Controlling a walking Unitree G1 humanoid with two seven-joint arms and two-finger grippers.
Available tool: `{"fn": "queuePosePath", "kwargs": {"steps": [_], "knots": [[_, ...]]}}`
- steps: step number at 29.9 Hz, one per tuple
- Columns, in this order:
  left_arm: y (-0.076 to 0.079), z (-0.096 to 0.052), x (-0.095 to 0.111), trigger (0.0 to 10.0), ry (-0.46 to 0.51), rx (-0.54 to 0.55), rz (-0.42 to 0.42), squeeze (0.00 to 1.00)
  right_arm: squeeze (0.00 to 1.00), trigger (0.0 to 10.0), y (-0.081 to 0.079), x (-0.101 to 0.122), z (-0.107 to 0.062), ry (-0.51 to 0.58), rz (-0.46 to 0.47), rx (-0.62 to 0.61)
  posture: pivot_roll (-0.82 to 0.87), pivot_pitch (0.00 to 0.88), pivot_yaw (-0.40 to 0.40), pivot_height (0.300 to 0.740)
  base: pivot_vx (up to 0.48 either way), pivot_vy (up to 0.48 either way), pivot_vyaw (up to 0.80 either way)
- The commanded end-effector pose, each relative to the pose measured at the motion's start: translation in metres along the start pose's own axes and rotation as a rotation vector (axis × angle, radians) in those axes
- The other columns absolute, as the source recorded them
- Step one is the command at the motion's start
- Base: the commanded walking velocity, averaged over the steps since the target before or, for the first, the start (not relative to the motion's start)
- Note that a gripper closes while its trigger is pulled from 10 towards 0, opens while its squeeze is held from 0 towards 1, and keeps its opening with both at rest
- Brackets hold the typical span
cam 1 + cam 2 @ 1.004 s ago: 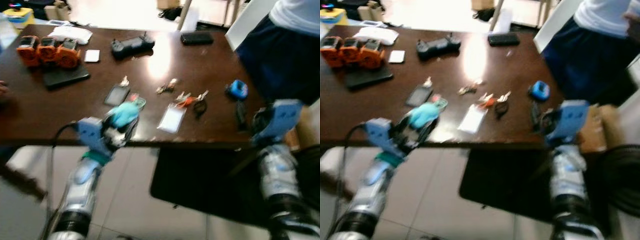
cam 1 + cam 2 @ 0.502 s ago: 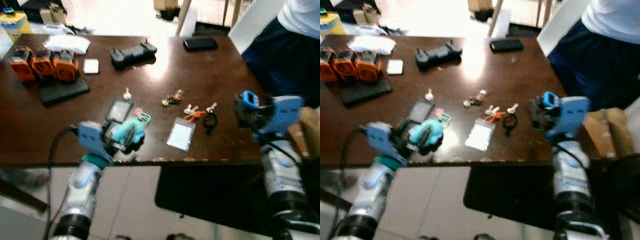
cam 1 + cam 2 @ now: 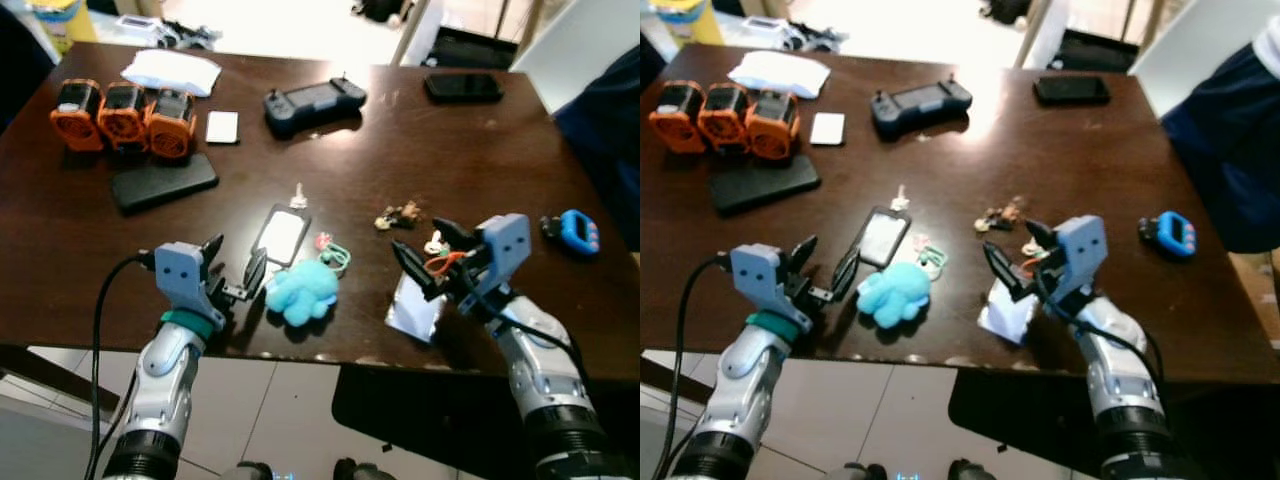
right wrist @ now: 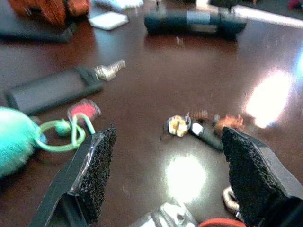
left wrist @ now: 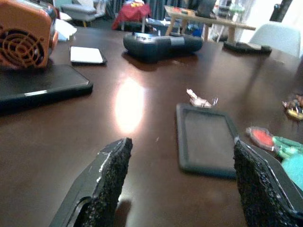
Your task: Hang keys on a hook
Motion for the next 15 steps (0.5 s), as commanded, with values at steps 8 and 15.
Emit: {"fn": "queuePosePath", "kwargs": {"steps": [8, 15], "knots": [[0.012, -0.008, -0.009, 10.0, -0.034, -0.065, -0.009, 0.00, 0.00, 10.0, 0.036, -0.006, -0.011, -0.062, -0.057, -0.233, -0.03, 0.115, 0.041, 0.740, 0.000, 0.000, 0.00], [0.017, -0.012, -0.012, 10.0, -0.045, -0.081, -0.019, 0.00, 0.00, 10.0, 0.072, 0.006, -0.028, -0.053, -0.069, -0.462, -0.02, 0.121, 0.038, 0.740, 0.000, 0.000, 0.00]]}}
Point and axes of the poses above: a point about 5 cm out from each wrist's last joint towards the gripper, its own z axis pointing out of the wrist towards the gripper, its own x axis along the axis of the wrist's last joint, y = z × x, the point moved 2 cm from there along z, pointing out of the wrist towards the gripper, and after that the axes turned 12 degrees about z, right-handed, at the moved point
